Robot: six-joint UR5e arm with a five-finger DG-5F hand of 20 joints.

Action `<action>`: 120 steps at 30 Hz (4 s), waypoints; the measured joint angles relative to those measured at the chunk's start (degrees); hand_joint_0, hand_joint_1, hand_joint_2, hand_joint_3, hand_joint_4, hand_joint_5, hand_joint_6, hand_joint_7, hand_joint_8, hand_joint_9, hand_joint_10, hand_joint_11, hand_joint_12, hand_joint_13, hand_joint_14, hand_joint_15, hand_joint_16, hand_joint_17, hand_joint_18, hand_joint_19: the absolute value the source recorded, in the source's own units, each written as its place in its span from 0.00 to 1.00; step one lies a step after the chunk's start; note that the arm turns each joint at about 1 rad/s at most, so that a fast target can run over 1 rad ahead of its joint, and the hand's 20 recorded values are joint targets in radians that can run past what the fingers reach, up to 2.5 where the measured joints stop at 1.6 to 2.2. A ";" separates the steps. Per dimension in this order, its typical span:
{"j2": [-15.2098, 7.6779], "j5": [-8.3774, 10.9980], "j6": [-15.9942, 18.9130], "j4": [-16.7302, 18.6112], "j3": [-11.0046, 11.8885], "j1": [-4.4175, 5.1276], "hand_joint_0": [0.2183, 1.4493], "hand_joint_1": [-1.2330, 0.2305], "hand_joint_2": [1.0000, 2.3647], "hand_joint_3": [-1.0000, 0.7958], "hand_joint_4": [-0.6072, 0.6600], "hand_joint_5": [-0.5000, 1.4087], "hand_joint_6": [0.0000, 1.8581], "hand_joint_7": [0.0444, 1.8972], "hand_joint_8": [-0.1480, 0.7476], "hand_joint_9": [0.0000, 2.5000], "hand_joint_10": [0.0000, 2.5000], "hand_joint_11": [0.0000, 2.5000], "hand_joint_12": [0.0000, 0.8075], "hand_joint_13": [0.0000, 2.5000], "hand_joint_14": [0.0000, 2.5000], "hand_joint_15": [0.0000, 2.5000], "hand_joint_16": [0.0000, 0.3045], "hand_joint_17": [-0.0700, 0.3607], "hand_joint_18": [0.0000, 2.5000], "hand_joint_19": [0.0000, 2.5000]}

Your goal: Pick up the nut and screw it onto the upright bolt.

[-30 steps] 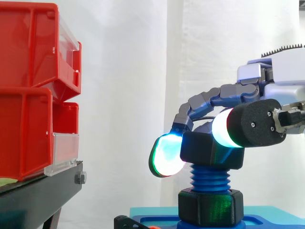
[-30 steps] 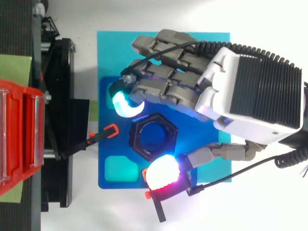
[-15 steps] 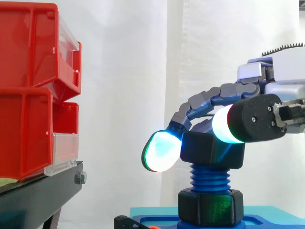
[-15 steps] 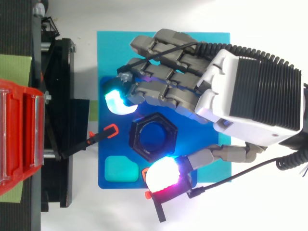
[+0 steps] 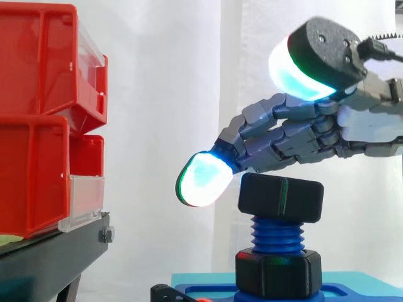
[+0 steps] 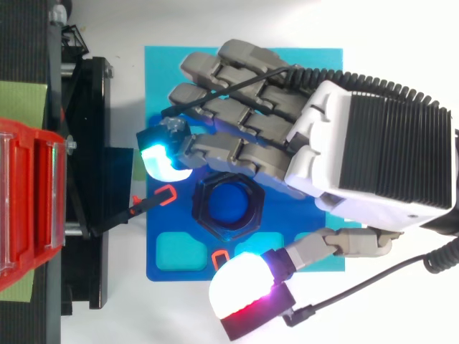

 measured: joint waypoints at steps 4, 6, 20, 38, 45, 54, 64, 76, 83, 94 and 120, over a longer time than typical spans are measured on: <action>0.00 -0.17 -0.11 -2.57 1.06 0.00 0.12 0.86 0.00 0.28 0.64 0.13 0.27 0.26 0.47 0.10 0.00 0.00 0.52 0.03 0.00 0.00 0.24 0.55 0.00 0.06; 0.00 -0.19 -0.12 -3.21 1.32 0.00 0.13 0.86 0.00 0.28 0.63 0.14 0.27 0.26 0.47 0.10 0.00 0.00 0.52 0.03 0.00 0.00 0.24 0.55 0.00 0.06; -0.05 -0.26 -0.14 -0.78 1.51 0.59 0.16 0.80 0.00 0.28 0.62 0.16 0.27 0.33 0.46 0.14 0.00 0.00 0.49 0.05 0.00 0.00 0.22 0.52 0.00 0.05; -0.09 -2.97 0.30 -0.19 1.45 0.40 0.17 0.75 0.00 0.28 0.64 0.18 0.27 0.39 0.47 0.16 0.00 0.00 0.48 0.07 0.00 0.00 0.22 0.51 0.01 0.05; -0.09 -3.61 0.31 -3.74 1.43 -0.34 0.17 0.74 0.00 0.28 0.66 0.19 0.27 0.42 0.48 0.18 0.00 0.00 0.48 0.07 0.00 0.00 0.22 0.51 0.02 0.06; -0.09 -4.61 0.31 -3.86 0.57 -0.98 0.18 0.72 0.00 0.28 0.68 0.22 0.27 0.55 0.48 0.21 0.00 0.00 0.47 0.09 0.00 0.00 0.21 0.50 0.05 0.05; -0.09 -4.77 0.30 -3.39 0.38 -1.39 0.19 0.68 0.00 0.28 0.64 0.25 0.27 0.66 0.49 0.25 0.00 0.01 0.46 0.12 0.00 0.00 0.20 0.48 0.08 0.05; -0.09 -5.35 0.22 -3.44 0.36 -1.93 0.20 0.63 0.00 0.28 0.59 0.26 0.27 0.70 0.48 0.30 0.00 0.01 0.45 0.15 0.00 0.00 0.19 0.47 0.10 0.05; -0.07 -5.55 0.22 -3.50 0.37 -2.35 0.20 0.63 0.00 0.28 0.56 0.27 0.27 0.69 0.47 0.34 0.00 0.01 0.44 0.17 0.00 0.00 0.19 0.46 0.11 0.05; -0.03 -7.56 0.14 -3.68 0.37 -3.12 0.19 0.62 0.00 0.28 0.52 0.29 0.27 0.68 0.44 0.39 0.00 0.01 0.42 0.21 0.00 0.00 0.18 0.44 0.14 0.05; 0.92 -8.99 -1.02 -6.63 0.41 -4.27 0.20 0.58 0.00 0.28 0.50 0.31 0.27 0.69 0.34 0.54 0.00 0.01 0.36 0.32 0.00 0.01 0.14 0.38 0.26 0.09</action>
